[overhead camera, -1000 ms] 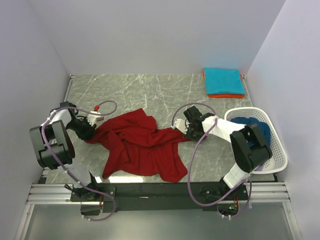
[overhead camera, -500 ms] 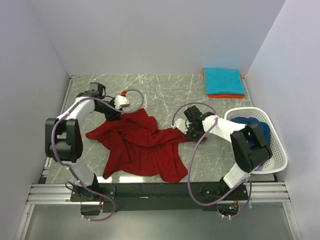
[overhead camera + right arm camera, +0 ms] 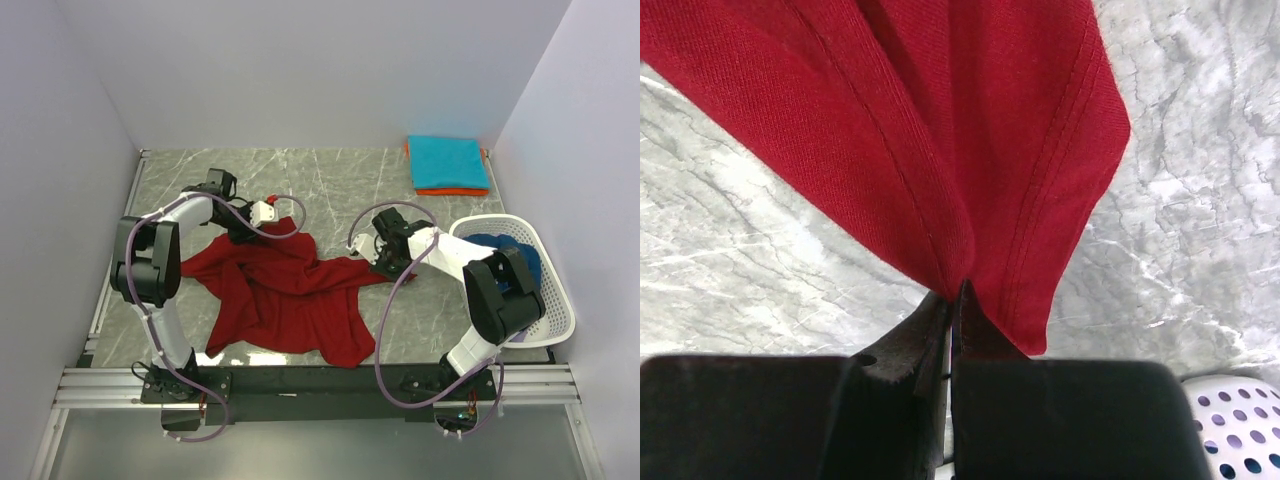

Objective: Fold and stack the t-shirts
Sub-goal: Flatten the tshirt out

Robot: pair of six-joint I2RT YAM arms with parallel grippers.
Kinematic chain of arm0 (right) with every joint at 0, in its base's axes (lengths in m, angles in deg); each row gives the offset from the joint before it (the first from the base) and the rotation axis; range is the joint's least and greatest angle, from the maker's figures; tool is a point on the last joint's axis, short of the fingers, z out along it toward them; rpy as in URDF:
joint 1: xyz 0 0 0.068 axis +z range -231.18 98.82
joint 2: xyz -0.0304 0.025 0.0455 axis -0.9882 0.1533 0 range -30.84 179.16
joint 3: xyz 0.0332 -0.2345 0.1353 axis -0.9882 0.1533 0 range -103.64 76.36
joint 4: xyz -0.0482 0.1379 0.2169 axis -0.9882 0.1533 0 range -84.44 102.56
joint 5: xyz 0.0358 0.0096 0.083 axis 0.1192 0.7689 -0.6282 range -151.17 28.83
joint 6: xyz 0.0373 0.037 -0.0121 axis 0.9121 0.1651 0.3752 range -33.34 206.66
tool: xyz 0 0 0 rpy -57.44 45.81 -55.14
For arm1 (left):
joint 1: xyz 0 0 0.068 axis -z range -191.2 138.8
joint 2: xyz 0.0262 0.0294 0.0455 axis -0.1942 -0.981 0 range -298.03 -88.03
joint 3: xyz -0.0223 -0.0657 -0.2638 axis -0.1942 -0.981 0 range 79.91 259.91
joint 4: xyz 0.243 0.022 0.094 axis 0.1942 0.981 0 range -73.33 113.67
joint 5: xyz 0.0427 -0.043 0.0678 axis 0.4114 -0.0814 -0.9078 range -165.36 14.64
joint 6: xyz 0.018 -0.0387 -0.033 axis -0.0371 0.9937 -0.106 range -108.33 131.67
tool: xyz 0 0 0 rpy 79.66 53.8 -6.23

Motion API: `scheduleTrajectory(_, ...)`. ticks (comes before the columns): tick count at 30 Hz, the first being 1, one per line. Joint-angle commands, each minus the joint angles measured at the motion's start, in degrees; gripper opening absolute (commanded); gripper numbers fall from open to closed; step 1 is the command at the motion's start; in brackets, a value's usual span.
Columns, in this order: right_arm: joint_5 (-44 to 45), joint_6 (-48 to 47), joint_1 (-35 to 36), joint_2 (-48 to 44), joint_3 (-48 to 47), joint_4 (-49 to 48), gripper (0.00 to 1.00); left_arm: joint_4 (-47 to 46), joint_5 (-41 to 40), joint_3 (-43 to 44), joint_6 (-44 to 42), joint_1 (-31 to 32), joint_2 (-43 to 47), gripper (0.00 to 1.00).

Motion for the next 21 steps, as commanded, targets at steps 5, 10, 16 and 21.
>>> scheduleTrajectory(5,-0.1,0.3,-0.9,0.2,-3.0,2.1,0.0,-3.7,-1.3,1.9,-3.8,1.4,-2.0,0.43)
scheduleTrajectory(10,0.0,0.5,-0.9,0.6,-3.3,2.1,0.0,-3.0,-1.5,4.0,-4.3,2.0,-4.4,0.37)
scheduleTrajectory(16,0.8,0.8,-2.2,2.0,-5.9,2.5,0.0,0.9,0.2,8.9,1.3,-0.5,-2.7,0.01)
scheduleTrajectory(21,-0.8,1.6,-3.0,5.0,-11.6,4.9,0.0,7.0,1.0,14.2,6.5,-7.8,-1.0,0.01)
